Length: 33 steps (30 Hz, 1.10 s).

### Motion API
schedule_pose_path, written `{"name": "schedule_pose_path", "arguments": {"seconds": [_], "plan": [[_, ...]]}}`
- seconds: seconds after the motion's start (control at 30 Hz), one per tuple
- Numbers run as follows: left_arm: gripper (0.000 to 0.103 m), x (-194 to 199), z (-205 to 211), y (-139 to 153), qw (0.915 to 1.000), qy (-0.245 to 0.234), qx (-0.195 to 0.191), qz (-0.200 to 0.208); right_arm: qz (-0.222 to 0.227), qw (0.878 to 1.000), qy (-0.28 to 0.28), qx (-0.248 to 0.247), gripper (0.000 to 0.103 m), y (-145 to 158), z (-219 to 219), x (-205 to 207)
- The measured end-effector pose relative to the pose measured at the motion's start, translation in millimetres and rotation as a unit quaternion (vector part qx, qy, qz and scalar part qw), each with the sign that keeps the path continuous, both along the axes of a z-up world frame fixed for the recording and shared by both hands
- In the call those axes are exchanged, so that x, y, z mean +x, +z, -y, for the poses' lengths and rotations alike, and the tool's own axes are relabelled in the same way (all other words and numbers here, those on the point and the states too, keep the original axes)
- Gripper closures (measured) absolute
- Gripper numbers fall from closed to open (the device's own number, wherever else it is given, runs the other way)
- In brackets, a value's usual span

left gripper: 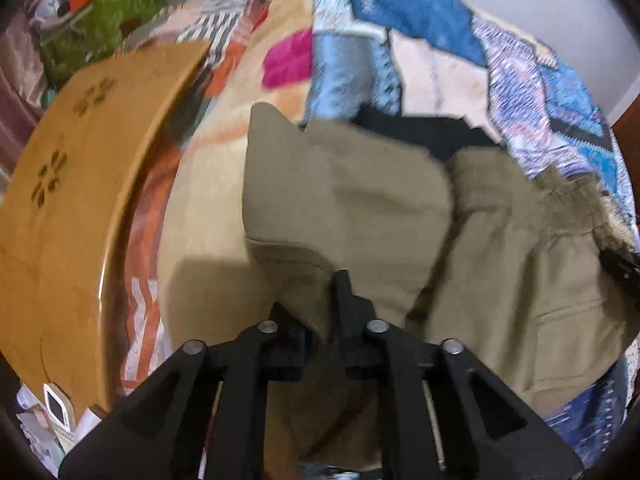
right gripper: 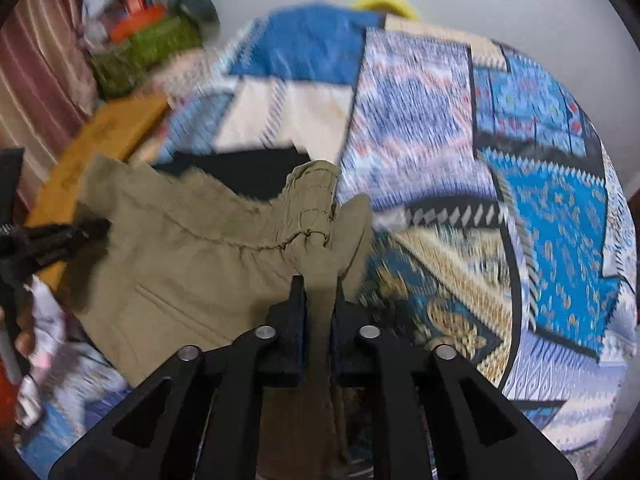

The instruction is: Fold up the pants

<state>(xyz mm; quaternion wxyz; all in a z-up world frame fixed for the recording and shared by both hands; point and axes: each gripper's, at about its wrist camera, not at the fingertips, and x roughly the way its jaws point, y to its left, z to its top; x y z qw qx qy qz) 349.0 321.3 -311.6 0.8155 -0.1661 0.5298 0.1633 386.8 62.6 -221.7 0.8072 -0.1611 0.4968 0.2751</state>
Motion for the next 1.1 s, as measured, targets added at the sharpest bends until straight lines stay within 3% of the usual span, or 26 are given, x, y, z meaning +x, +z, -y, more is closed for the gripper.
{"name": "schedule_pose_path", "arguments": {"seconds": [0.1,0.17,0.23,0.33,0.47,0.63,0.7,0.83,0.97,1.1], "plan": [[0.075,-10,-2,-3,1.0,-0.005,-0.001,0.0,-0.011,1.0,-0.009,0.004,0.078,1,9,-2],[0.073,-17,1,0,0.9999,-0.013,0.001,-0.006,-0.011,1.0,-0.025,0.004,0.062,5,16,-4],[0.063,-24,4,7,0.9997,-0.017,0.013,-0.012,-0.01,0.999,-0.031,0.011,0.06,12,21,-9],[0.058,-35,15,26,0.999,-0.03,0.034,-0.006,-0.004,0.999,-0.037,0.022,0.06,25,29,-16],[0.057,-57,38,72,0.9969,-0.05,0.053,0.029,0.033,0.998,-0.028,0.049,0.06,61,39,-43],[0.053,-97,69,148,0.9894,-0.068,0.07,0.107,0.093,0.991,-0.014,0.092,0.058,117,54,-89],[0.051,-120,85,183,0.9829,-0.075,0.08,0.148,0.132,0.984,-0.011,0.115,0.051,145,62,-115],[0.051,-168,115,241,0.9678,-0.083,0.096,0.218,0.192,0.968,-0.006,0.163,0.05,192,75,-166],[0.048,-224,149,293,0.9443,-0.084,0.124,0.293,0.246,0.946,0.003,0.212,0.05,230,90,-221],[0.042,-274,176,326,0.9206,-0.081,0.145,0.353,0.304,0.921,0.008,0.243,0.048,254,102,-270]]}}
